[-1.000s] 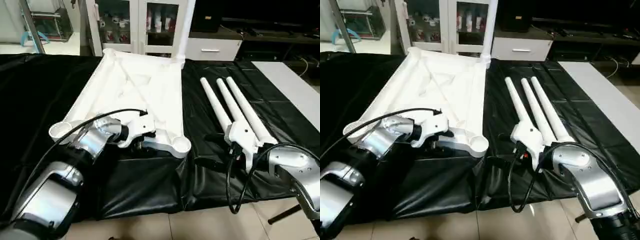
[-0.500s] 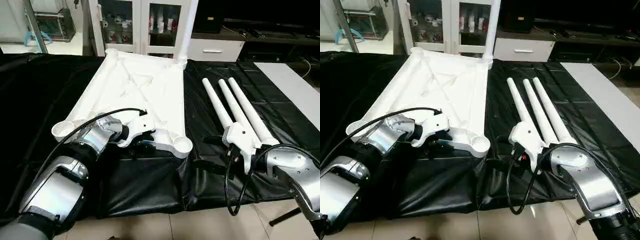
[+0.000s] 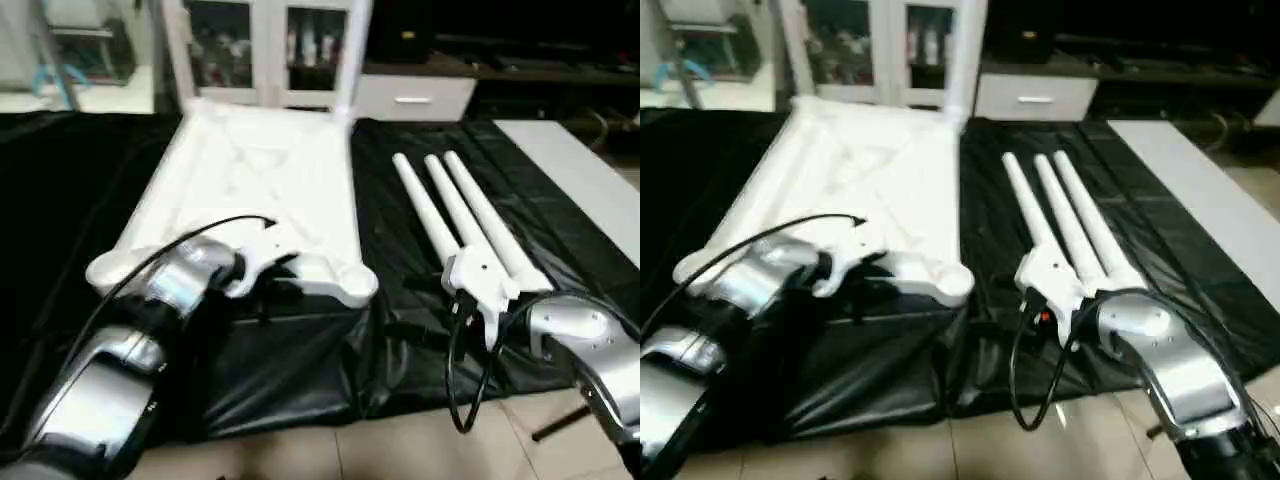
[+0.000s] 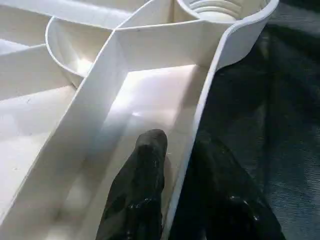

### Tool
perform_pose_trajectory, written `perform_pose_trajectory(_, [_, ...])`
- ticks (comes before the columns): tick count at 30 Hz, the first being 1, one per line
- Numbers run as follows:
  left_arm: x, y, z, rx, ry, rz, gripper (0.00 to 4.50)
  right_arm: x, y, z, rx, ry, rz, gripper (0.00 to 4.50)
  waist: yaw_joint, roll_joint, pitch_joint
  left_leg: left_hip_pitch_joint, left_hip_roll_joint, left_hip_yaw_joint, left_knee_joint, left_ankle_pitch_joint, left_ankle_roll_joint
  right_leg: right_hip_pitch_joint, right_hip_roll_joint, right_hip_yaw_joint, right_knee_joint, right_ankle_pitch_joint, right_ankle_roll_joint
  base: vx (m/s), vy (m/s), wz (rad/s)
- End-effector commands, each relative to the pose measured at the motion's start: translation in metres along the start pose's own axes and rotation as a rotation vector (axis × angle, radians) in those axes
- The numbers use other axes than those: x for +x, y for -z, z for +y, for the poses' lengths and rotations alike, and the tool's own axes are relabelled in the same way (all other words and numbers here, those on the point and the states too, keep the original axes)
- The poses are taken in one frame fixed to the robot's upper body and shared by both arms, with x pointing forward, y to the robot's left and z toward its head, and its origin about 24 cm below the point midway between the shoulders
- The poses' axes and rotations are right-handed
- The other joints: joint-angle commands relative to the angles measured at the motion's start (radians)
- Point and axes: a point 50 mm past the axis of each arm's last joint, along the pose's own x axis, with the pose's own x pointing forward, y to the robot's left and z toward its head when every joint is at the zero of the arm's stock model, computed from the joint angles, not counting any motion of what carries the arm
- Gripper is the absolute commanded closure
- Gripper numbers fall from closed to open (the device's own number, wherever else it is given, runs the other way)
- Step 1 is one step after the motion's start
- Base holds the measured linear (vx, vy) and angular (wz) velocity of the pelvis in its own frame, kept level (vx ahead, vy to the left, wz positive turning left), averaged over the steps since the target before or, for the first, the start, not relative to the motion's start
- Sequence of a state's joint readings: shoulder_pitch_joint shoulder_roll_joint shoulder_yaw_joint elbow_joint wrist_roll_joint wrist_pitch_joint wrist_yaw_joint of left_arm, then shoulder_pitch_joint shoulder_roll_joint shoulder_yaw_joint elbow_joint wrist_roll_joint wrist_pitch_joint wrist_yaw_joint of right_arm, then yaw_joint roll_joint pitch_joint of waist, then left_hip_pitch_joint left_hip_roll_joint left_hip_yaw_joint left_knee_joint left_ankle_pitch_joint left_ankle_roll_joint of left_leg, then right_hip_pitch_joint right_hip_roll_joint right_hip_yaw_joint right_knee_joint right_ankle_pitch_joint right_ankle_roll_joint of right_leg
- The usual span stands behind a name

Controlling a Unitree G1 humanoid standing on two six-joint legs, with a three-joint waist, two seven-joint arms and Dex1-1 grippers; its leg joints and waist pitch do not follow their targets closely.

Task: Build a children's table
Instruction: Rotate table base

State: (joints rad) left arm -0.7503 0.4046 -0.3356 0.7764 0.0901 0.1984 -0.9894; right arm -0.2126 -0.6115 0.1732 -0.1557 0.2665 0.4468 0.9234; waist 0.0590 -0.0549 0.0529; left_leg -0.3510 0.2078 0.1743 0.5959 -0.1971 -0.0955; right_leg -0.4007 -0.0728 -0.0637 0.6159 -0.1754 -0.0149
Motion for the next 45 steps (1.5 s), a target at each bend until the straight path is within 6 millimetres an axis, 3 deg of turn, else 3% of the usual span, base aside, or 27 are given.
perform_pose_trajectory(1, [-0.014, 0.013, 0.010, -0.085, -0.122, 0.008, 3.75, 0.000, -0.002, 0.001, -0.015, 0.001, -0.002, 0.65, 0.014, 0.007, -0.063, -0.003, 0.026, -0.010, -0.072, -0.176, 0.026, 0.057, -0.069, 0.043, -0.069, -0.180, -0.208, 0.000, 0.000, 0.00])
perform_pose_trajectory(2, [-0.017, 0.016, 0.010, -0.099, -0.143, 0.005, 3.76, 0.001, -0.002, 0.002, -0.015, 0.001, -0.003, 0.65, 0.011, 0.007, -0.065, -0.001, 0.028, -0.011, -0.071, -0.183, 0.023, 0.058, -0.072, 0.044, -0.067, -0.190, -0.208, 0.000, 0.000, 0.00])
perform_pose_trajectory(3, [-0.028, 0.024, 0.004, -0.129, -0.208, 0.007, 3.77, 0.003, -0.002, 0.002, -0.013, 0.001, -0.007, 0.65, 0.005, -0.001, -0.062, -0.002, 0.028, -0.010, -0.073, -0.192, 0.024, 0.055, -0.069, 0.042, -0.071, -0.214, -0.203, 0.000, 0.000, 0.00])
perform_pose_trajectory(4, [-0.028, 0.024, 0.004, -0.129, -0.208, 0.007, 3.78, 0.003, -0.002, 0.002, -0.013, 0.001, -0.007, 0.65, 0.002, 0.004, -0.065, -0.002, 0.036, -0.015, -0.074, -0.189, 0.018, 0.060, -0.077, 0.043, -0.061, -0.200, -0.210, 0.000, 0.000, 0.00])
perform_pose_trajectory(5, [-0.033, 0.027, 0.001, -0.138, -0.238, 0.014, 3.79, 0.004, -0.002, 0.003, -0.012, 0.000, -0.009, 0.65, -0.005, 0.002, -0.060, -0.002, 0.030, -0.010, -0.074, -0.192, 0.027, 0.051, -0.068, 0.042, -0.073, -0.229, -0.202, 0.000, 0.000, 0.00])
perform_pose_trajectory(7, [-0.038, 0.031, -0.007, -0.141, -0.273, 0.032, 3.79, 0.005, -0.001, 0.003, -0.012, 0.000, -0.009, 0.65, -0.012, 0.001, -0.060, -0.007, 0.035, -0.014, -0.077, -0.187, 0.026, 0.056, -0.073, 0.043, -0.066, -0.236, -0.202, 0.000, 0.000, 0.00])
perform_pose_trajectory(8, [-0.039, 0.032, -0.011, -0.137, -0.281, 0.040, 3.79, 0.006, -0.001, 0.003, -0.012, 0.000, -0.009, 0.65, -0.012, 0.005, -0.057, 0.001, 0.031, -0.008, -0.073, -0.196, 0.034, 0.044, -0.066, 0.044, -0.077, -0.262, -0.194, 0.000, 0.000, 0.00])
perform_pose_trajectory(9, [-0.038, 0.031, -0.017, -0.144, -0.281, 0.034, 3.79, 0.007, -0.001, 0.003, -0.011, 0.000, -0.011, 0.65, -0.012, 0.000, -0.057, 0.003, 0.029, -0.006, -0.071, -0.206, 0.035, 0.043, -0.066, 0.044, -0.077, -0.281, -0.189, 0.000, 0.000, 0.00])
perform_pose_trajectory(12, [-0.036, 0.030, -0.029, -0.128, -0.274, 0.064, 3.80, 0.009, -0.001, 0.002, -0.012, 0.001, -0.012, 0.65, -0.005, 0.002, -0.054, 0.005, 0.028, -0.006, -0.074, -0.215, 0.036, 0.038, -0.064, 0.045, -0.083, -0.312, -0.170, 0.000, 0.000, 0.00])
perform_pose_trajectory(18, [-0.032, 0.026, -0.049, -0.160, -0.343, 0.097, 3.81, 0.012, -0.001, 0.002, -0.016, 0.009, -0.019, 0.65, 0.004, 0.004, -0.055, 0.004, 0.028, -0.007, -0.076, -0.200, 0.032, 0.039, -0.062, 0.046, -0.080, -0.276, -0.167, 0.000, 0.000, 0.00])
perform_pose_trajectory(20, [-0.030, 0.023, -0.049, -0.194, -0.397, 0.095, 3.84, 0.012, -0.001, 0.002, -0.016, 0.014, -0.020, 0.65, 0.004, 0.001, -0.057, 0.001, 0.027, -0.006, -0.074, -0.187, 0.034, 0.041, -0.061, 0.046, -0.078, -0.250, -0.173, 0.000, 0.000, 0.00])
perform_pose_trajectory(22, [-0.028, 0.022, -0.047, -0.221, -0.437, 0.098, 3.87, 0.013, -0.001, 0.002, -0.015, 0.017, -0.021, 0.65, 0.004, 0.007, -0.057, 0.000, 0.024, -0.007, -0.073, -0.185, 0.038, 0.043, -0.060, 0.045, -0.079, -0.248, -0.170, 0.000, 0.000, 0.00])
perform_pose_trajectory(26, [-0.029, 0.024, -0.047, -0.252, -0.510, 0.126, 4.07, 0.014, -0.001, 0.003, -0.013, 0.024, -0.026, 0.65, -0.004, 0.003, -0.056, -0.005, 0.021, -0.010, -0.073, -0.219, 0.040, 0.043, -0.060, 0.043, -0.089, -0.328, -0.140, 0.000, 0.000, 0.00])
perform_pose_trajectory(29, [-0.031, 0.024, -0.048, -0.253, -0.531, 0.124, 4.15, 0.013, -0.001, 0.003, -0.011, 0.026, -0.029, 0.65, -0.008, 0.004, -0.056, -0.005, 0.022, -0.012, -0.073, -0.222, 0.040, 0.041, -0.060, 0.042, -0.090, -0.334, -0.137, 0.000, 0.000, 0.00])
perform_pose_trajectory(31, [-0.033, 0.022, -0.046, -0.182, -0.545, 0.112, 3.69, 0.013, 0.000, 0.004, -0.010, 0.029, -0.031, 0.65, -0.009, 0.004, -0.057, -0.004, 0.022, -0.012, -0.073, -0.219, 0.044, 0.040, -0.058, 0.042, -0.090, -0.314, -0.142, 0.000, 0.000, 0.00])
perform_pose_trajectory(38, [-0.039, 0.012, -0.044, -0.166, -0.539, -0.045, 3.17, 0.015, 0.000, 0.005, 0.000, 0.047, -0.047, 0.65, -0.003, 0.004, -0.057, -0.003, 0.022, -0.010, -0.073, -0.217, 0.045, 0.039, -0.058, 0.042, -0.085, -0.278, -0.158, 0.000, 0.000, 0.00])
perform_pose_trajectory(42, [-0.052, -0.012, -0.037, -0.167, -0.640, -0.359, 3.04, 0.015, -0.002, 0.003, 0.031, 0.122, -0.092, 0.65, 0.007, -0.007, -0.057, -0.003, 0.024, -0.008, -0.073, -0.213, 0.044, 0.039, -0.061, 0.042, -0.087, -0.272, -0.158, 0.000, 0.000, 0.00])
perform_pose_trajectory(45, [-0.060, -0.018, -0.040, -0.232, -0.664, -0.509, 3.04, 0.014, -0.004, -0.001, 0.069, 0.218, -0.148, 0.65, 0.009, -0.006, -0.056, 0.000, 0.025, -0.008, -0.075, -0.224, 0.036, 0.036, -0.060, 0.041, -0.088, -0.299, -0.145, 0.000, 0.000, 0.00])
